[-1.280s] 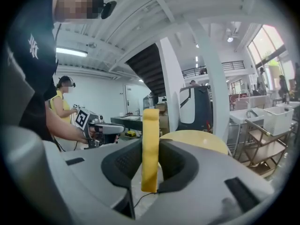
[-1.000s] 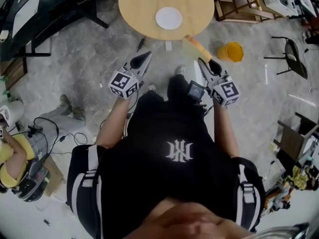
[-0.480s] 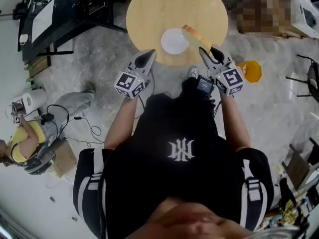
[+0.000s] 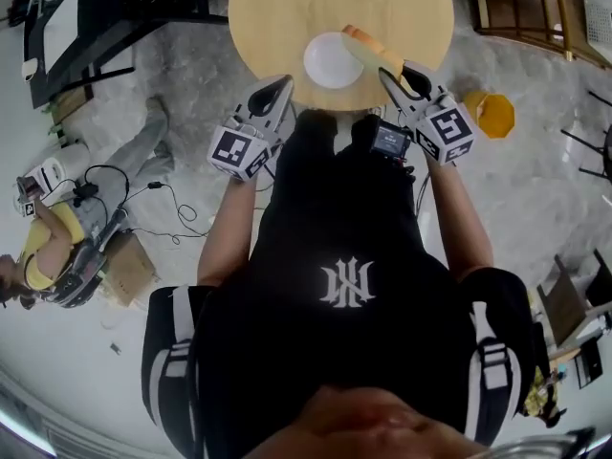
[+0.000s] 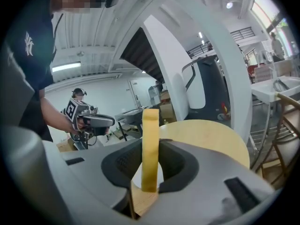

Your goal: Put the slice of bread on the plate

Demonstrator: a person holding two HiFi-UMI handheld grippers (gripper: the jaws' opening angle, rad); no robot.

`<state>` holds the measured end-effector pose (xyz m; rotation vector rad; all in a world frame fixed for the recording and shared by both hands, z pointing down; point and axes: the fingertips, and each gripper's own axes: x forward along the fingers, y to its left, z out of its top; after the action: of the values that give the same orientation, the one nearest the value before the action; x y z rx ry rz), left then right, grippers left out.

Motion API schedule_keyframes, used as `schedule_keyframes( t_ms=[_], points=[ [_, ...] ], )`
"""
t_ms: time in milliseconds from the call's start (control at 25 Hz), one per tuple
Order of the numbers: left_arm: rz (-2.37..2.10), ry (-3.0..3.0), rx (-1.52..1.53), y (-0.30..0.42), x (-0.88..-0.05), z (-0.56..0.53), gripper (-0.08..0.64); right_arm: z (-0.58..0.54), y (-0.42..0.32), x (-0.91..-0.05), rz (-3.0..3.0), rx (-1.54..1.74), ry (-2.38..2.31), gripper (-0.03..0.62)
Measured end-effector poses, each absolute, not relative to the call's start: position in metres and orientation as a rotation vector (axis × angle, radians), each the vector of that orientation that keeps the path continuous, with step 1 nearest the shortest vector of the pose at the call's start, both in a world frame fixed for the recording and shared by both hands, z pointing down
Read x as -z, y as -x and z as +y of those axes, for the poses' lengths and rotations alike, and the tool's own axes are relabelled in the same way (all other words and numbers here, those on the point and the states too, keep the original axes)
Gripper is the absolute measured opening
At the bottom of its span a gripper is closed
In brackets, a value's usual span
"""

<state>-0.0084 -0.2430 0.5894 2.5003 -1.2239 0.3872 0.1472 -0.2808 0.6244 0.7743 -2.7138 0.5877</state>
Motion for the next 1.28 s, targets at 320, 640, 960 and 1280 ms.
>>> schedule_keyframes(
  t_ms=[320, 640, 960, 1280],
  points=[
    [-1.057, -2.512, -0.363, 0.036, -0.626, -0.242, 0.008, -0.254, -0.097, -0.638, -2.638, -0.684, -0.700, 0.089],
    [-1.018, -2.481, -0.293, 0.041, -0.645, -0.233, 0.008, -0.229, -0.069, -0.661, -2.567, -0.989, -0.493, 0.089],
    [-1.029, -2.448, -0.284, 0.043, -0.663, -0.225, 0.008, -0.229, -0.045, -0.684, -2.538, -1.275, -0.427, 0.089],
    [-1.024, -2.428, -0.270, 0.041, -0.672, -0.221, 0.008, -0.230, -0.032, -0.700, -2.480, -1.429, -0.379, 0.089]
  ],
)
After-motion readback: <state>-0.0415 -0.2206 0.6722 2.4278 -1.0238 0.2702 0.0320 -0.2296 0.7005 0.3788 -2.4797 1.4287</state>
